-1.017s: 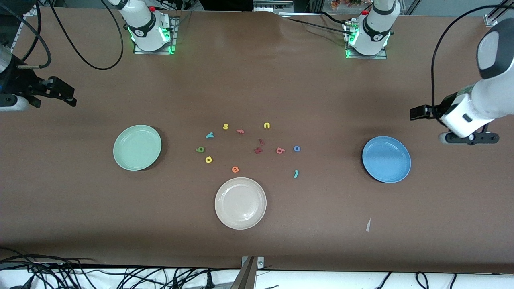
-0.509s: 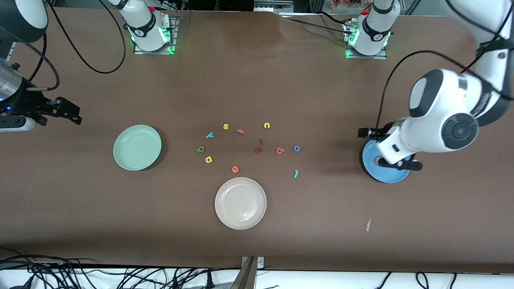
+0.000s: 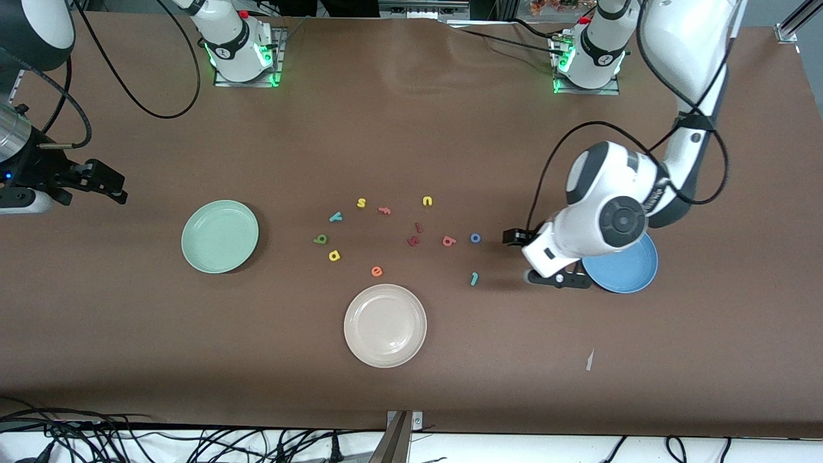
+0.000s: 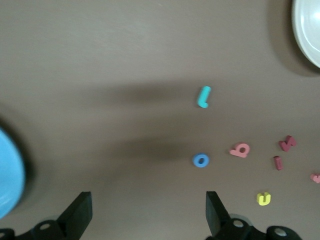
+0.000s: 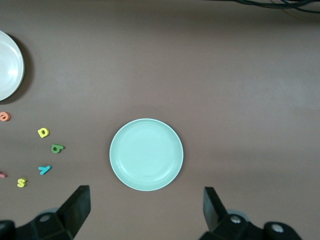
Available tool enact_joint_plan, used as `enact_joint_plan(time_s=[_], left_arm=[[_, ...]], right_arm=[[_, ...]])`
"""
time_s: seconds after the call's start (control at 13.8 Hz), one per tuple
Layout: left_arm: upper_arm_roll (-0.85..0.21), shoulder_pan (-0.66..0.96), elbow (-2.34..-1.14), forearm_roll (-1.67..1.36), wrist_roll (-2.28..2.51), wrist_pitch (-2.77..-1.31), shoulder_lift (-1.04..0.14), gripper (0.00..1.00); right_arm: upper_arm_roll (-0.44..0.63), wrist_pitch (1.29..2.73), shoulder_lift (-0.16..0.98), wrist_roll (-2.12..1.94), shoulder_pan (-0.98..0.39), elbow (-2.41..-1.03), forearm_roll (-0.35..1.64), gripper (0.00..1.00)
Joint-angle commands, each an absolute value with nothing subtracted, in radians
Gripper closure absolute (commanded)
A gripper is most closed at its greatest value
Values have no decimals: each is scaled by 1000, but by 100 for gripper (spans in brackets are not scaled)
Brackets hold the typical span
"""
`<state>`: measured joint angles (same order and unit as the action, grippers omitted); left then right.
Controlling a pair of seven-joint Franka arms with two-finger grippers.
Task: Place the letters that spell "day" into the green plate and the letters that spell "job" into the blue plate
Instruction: 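Move the left gripper toward the blue letter o beside the blue plate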
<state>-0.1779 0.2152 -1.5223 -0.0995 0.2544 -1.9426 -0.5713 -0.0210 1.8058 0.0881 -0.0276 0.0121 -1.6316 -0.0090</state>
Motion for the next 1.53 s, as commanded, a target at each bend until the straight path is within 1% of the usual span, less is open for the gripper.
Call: enact_joint_plan(time_s=[0.0,0.87,1.09,1.45], left_arm=[[-166,238,-1528,-104,271,-1986,-586,0],[-164,222,-1517,-64,270,-1965,-578,0],[-161,216,-1511,-63,267,-1934,-577,0],[-163,264,-1526,-63,330,-1974,-591,0]], right_arm=[[-21,1809,98,-17,15,-1614,5,0],[-23,1807,97,-17,15,-1617,9,0],[-23,1804,97,-17,15,-1618,11,0],[-23,1810,98,-17,14,-1618,11,0]])
